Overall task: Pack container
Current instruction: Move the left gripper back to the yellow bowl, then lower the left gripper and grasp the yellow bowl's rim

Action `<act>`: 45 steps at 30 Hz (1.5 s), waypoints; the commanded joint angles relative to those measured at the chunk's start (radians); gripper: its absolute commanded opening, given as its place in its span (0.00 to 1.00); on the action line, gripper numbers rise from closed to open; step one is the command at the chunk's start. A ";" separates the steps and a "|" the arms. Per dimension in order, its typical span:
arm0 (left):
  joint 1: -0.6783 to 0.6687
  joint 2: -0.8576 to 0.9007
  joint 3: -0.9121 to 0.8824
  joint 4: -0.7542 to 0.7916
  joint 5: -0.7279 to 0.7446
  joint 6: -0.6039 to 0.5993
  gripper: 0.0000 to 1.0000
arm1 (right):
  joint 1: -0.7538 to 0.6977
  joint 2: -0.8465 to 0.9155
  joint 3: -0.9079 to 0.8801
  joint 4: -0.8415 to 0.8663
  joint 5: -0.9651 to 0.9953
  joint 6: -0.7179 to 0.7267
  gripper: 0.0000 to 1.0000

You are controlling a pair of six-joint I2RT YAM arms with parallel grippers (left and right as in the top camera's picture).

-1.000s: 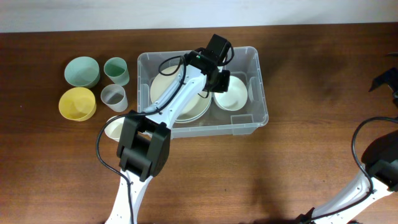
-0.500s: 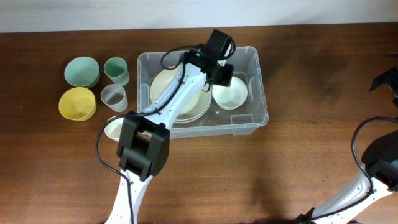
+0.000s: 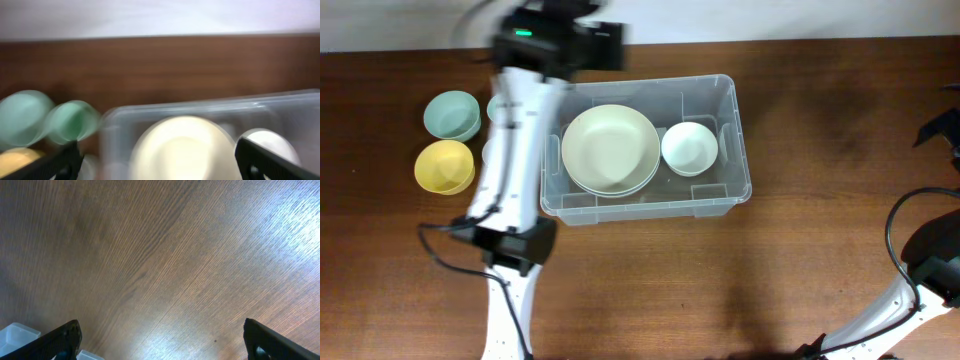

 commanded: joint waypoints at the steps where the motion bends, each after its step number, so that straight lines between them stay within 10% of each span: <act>1: 0.166 -0.005 0.090 -0.133 -0.096 -0.132 0.99 | 0.004 -0.021 -0.004 0.000 0.005 0.009 0.99; 8: 0.483 -0.004 -0.001 -0.192 0.209 -0.175 0.99 | 0.004 -0.021 -0.004 0.000 0.005 0.009 0.99; 16: 0.648 -0.004 -0.261 -0.191 0.196 -0.229 0.99 | 0.004 -0.021 -0.004 0.000 0.005 0.009 0.99; 28: 0.694 -0.004 -0.723 0.042 0.148 -0.340 0.99 | 0.004 -0.021 -0.004 0.000 0.005 0.009 0.99; 45: 0.745 -0.003 -0.874 0.135 0.104 -0.377 0.99 | 0.004 -0.021 -0.004 0.000 0.005 0.009 0.99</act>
